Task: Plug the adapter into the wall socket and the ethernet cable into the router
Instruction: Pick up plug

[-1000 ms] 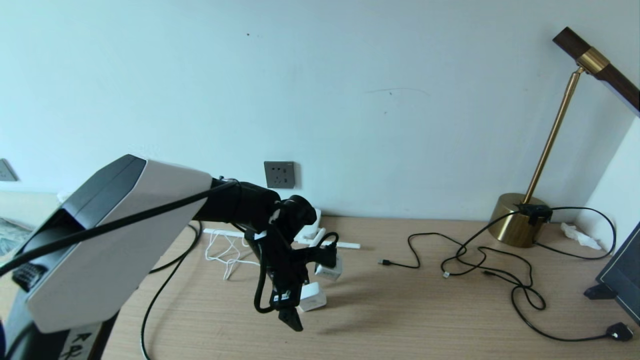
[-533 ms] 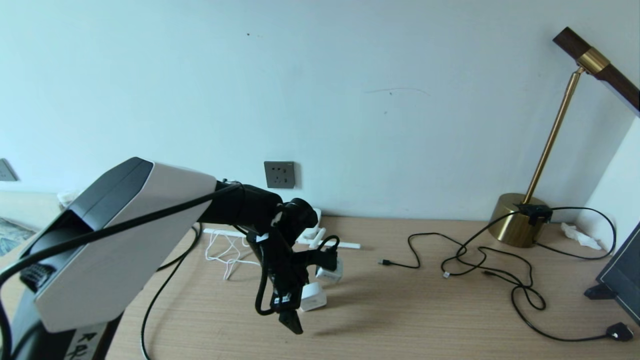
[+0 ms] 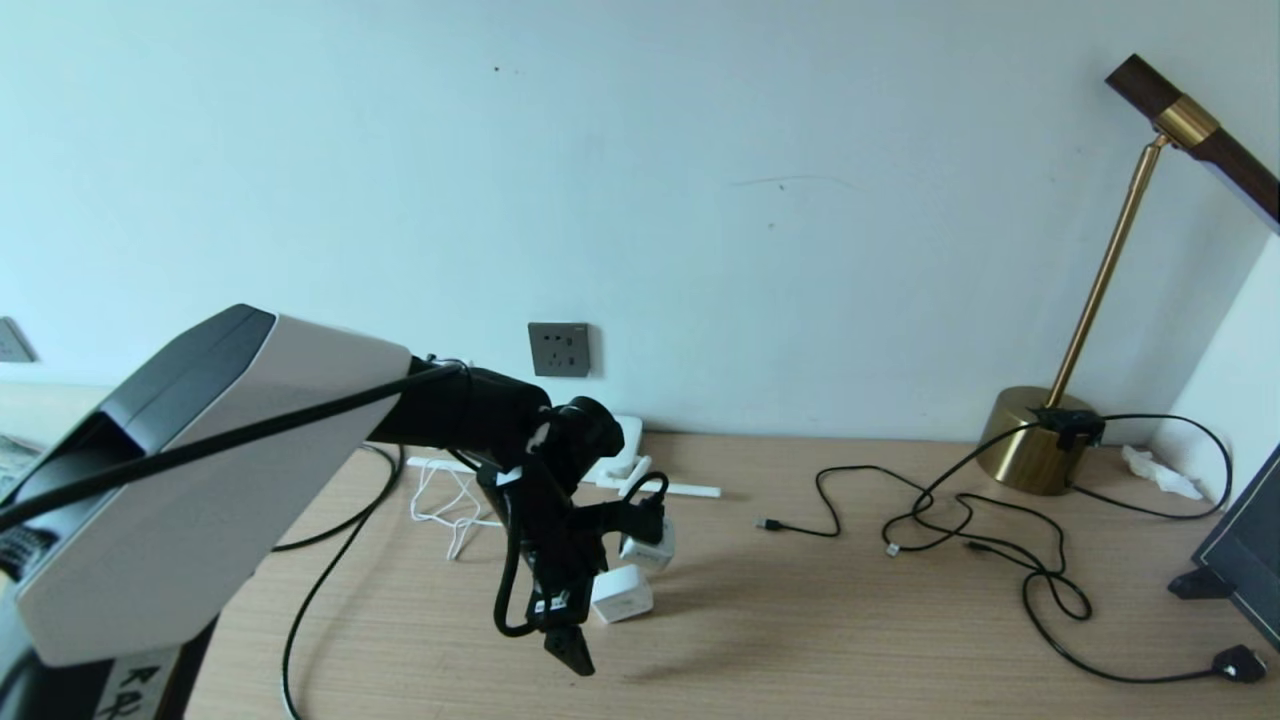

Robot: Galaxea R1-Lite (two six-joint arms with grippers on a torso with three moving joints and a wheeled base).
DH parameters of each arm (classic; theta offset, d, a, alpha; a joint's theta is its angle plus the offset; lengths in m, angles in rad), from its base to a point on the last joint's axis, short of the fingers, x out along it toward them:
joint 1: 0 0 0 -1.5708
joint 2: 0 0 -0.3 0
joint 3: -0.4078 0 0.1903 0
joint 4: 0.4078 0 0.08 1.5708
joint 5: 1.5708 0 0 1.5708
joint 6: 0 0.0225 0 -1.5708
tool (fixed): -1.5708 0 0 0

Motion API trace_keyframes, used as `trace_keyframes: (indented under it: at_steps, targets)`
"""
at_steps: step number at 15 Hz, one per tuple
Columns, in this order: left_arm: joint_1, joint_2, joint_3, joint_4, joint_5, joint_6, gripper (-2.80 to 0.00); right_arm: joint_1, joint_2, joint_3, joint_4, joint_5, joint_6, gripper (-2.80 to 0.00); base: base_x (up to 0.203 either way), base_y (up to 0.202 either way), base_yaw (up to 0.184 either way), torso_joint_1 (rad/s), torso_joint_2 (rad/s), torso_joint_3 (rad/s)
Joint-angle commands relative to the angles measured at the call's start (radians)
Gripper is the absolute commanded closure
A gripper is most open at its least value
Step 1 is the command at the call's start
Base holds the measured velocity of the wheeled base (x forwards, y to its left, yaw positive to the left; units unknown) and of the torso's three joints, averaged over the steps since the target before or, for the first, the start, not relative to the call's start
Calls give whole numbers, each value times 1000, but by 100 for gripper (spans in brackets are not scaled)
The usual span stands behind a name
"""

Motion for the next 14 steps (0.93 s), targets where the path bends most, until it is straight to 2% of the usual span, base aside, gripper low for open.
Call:
trace_keyframes:
  at_steps: [1, 10, 14]
  targets:
    - [1, -8, 2, 2, -2, 7, -280, 0, 0, 0, 0, 0, 0, -280, 0, 0, 0, 0, 0, 0]
    - [29, -71, 76, -3, 4, 7, -280, -1, 0, 1, 0, 0, 0, -280, 0, 0, 0, 0, 0, 0]
    - [48, -77, 109, -73, 4, 7, -280, 0, 0, 0, 0, 0, 0, -280, 0, 0, 0, 0, 0, 0]
